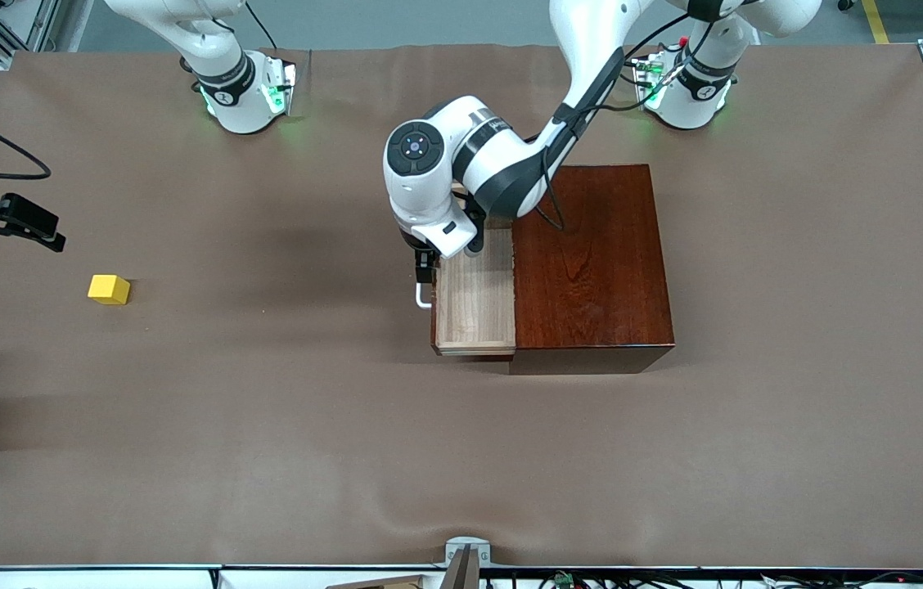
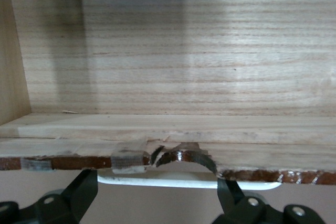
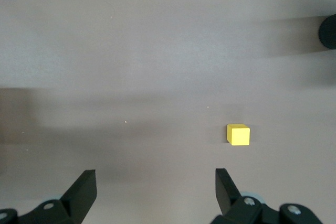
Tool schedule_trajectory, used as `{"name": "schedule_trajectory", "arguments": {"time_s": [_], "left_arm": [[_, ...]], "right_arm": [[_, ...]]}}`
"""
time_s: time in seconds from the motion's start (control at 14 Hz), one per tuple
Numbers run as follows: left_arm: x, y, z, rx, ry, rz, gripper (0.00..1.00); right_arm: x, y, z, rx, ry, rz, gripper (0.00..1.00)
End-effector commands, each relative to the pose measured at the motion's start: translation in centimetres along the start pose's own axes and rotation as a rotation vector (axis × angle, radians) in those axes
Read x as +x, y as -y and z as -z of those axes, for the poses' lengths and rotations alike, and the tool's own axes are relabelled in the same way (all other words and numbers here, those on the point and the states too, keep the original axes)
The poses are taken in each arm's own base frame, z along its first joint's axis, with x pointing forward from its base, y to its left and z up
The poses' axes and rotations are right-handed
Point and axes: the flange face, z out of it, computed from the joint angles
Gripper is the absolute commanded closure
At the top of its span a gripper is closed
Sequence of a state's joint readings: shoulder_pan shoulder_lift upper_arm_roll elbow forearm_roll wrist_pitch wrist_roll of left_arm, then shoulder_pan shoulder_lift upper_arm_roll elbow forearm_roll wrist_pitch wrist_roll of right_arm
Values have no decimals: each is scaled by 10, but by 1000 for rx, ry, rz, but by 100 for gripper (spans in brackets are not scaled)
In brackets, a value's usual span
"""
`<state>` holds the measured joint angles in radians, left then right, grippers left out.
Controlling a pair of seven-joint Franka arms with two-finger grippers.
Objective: Open drawer, take yellow block, close drawer
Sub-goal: 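Push the drawer shut with the left gripper, then push the drawer fully into the wooden box with the left gripper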
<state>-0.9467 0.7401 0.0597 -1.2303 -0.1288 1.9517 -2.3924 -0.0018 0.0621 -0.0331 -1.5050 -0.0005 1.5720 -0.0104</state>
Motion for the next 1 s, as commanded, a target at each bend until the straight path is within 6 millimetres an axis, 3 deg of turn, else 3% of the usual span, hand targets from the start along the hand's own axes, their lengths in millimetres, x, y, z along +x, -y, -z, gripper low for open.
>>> {"name": "schedule_trajectory", "arguments": {"time_s": [0.0, 0.21, 0.93], "left_arm": [[7, 13, -19, 53, -109, -19, 0], [3, 21, -28, 28, -156, -51, 0], [18, 21, -20, -34, -346, -101, 0]], "right_arm": [[-4, -2, 3, -7, -1, -8, 0], [-3, 0, 2, 0, -1, -6, 0], [-2, -1, 4, 1, -10, -8, 0]]}}
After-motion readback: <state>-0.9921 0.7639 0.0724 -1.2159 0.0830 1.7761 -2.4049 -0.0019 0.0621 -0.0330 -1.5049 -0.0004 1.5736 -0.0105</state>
